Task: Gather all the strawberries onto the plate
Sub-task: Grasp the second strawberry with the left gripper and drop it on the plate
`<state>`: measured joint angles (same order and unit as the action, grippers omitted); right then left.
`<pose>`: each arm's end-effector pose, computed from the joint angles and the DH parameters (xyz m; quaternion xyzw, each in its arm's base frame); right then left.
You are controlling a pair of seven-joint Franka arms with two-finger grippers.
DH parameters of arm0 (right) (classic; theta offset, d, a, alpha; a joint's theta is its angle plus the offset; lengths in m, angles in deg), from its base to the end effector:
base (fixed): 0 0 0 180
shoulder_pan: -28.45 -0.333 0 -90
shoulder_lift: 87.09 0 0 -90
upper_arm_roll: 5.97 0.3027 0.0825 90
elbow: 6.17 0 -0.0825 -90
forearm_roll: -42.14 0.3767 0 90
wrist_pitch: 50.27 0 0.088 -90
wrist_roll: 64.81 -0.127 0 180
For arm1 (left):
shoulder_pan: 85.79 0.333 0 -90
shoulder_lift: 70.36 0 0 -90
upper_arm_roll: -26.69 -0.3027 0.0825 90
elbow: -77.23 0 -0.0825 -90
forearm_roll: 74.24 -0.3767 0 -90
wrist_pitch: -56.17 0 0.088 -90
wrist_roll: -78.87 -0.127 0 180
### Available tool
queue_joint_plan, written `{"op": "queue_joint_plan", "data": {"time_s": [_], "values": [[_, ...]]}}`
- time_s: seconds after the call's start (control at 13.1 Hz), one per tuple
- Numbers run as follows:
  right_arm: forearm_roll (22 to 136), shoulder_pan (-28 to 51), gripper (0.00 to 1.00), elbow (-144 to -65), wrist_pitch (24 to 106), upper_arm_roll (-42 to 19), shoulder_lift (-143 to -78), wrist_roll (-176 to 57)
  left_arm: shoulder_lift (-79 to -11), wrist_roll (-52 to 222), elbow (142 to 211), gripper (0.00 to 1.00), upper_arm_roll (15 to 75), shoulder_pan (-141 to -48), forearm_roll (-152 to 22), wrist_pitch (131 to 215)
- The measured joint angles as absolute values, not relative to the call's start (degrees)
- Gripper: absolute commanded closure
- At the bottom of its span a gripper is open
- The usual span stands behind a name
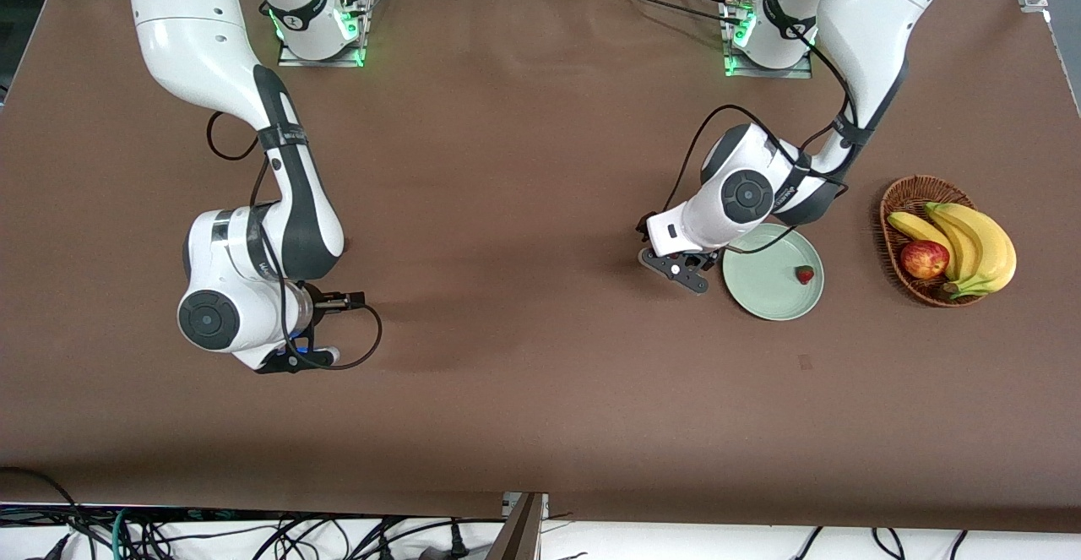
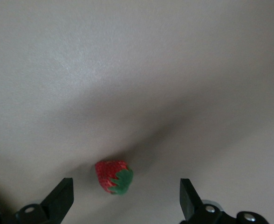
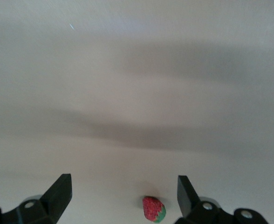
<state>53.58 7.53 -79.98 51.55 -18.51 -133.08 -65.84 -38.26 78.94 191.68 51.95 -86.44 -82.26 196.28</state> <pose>0.6733 0.1497 0.2285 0.9879 0.0494 -0.1472 0.0008 0.5302 -0.2577 0.1705 0.9651 -0.2506 -0.0408 0.0643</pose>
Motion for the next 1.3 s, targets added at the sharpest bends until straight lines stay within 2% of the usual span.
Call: {"op": "queue_joint_plan", "data": {"time_s": [0.23,0.3,0.38,0.46,0.61,0.69,0.99,1.14,1.3], "values": [[53.42,7.27,0.00,-90.20,58.60,-18.72,-128.98,-64.42,-37.45,78.98,192.09,0.00,51.89,-86.37,-83.70,197.30],[53.40,7.27,0.00,-93.59,60.37,-18.76,-127.43,-63.72,-37.32,78.99,192.16,0.08,51.86,-86.37,-83.71,197.48],[53.39,7.27,0.00,-96.76,61.83,-18.77,-125.92,-63.37,-37.17,79.00,192.23,0.45,51.82,-86.37,-83.72,197.67],[53.37,7.24,0.00,-99.77,63.55,-18.77,-124.55,-63.16,-36.95,79.00,192.25,0.68,51.75,-86.37,-83.74,197.77],[53.36,6.98,0.00,-105.71,68.58,-18.77,-122.55,-62.78,-36.73,79.01,192.25,0.94,51.68,-86.28,-83.74,197.96],[53.36,6.69,0.00,-108.49,71.28,-18.76,-121.91,-62.68,-36.74,79.01,192.25,0.98,51.67,-86.25,-83.75,198.04],[53.35,5.80,0.02,-114.46,76.19,-18.74,-120.75,-62.65,-36.99,79.01,191.92,0.96,51.68,-85.89,-83.89,198.07],[53.34,5.75,0.15,-115.22,76.30,-18.73,-120.23,-62.64,-37.79,79.04,191.40,0.95,51.67,-85.58,-83.99,196.42],[53.34,5.75,0.22,-115.51,76.30,-18.72,-120.10,-62.61,-39.37,79.15,189.72,0.94,51.68,-84.57,-83.99,191.88]]}}
